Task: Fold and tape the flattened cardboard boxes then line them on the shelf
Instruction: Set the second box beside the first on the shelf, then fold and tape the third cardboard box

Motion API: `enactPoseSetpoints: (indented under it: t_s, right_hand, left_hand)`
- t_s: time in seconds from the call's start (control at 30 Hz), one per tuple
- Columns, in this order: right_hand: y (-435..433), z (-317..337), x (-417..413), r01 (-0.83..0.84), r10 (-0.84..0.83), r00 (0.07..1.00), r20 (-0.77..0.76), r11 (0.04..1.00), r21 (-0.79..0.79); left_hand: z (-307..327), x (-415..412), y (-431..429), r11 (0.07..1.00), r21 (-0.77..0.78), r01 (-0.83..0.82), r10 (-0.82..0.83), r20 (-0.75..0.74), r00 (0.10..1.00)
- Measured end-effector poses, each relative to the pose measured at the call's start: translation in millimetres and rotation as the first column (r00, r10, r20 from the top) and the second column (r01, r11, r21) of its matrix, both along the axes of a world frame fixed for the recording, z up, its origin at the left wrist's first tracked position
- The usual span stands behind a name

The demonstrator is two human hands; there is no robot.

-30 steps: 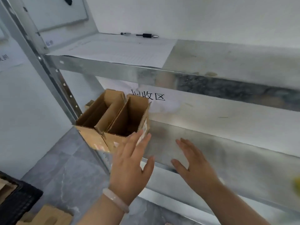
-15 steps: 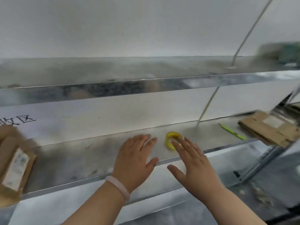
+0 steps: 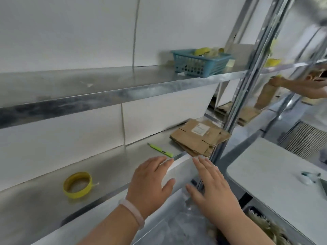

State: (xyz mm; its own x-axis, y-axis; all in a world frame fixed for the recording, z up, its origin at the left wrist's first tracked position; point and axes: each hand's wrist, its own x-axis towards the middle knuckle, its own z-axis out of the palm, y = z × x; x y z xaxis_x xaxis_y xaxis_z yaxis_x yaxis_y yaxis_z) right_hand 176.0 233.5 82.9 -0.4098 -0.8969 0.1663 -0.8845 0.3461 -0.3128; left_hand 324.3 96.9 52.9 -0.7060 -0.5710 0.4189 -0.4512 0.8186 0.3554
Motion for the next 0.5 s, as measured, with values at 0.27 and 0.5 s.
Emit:
enactPoseSetpoints:
  t_s: [0.27, 0.5]
  right_hand:
    - [-50.3, -42.6, -112.8, 0.102, -0.112, 0.988, 0.104, 0.99, 0.095]
    - [-121.7, -52.5, -203.8, 0.15, -0.183, 0.972, 0.149, 0.967, 0.206]
  left_hand:
    - [-38.8, -112.4, -60.0, 0.991, 0.121, 0.061, -0.067, 0.038, 0.997]
    - [-69.2, -192.6, -129.0, 0.946, 0.301, 0.116, -0.158, 0.12, 0.98]
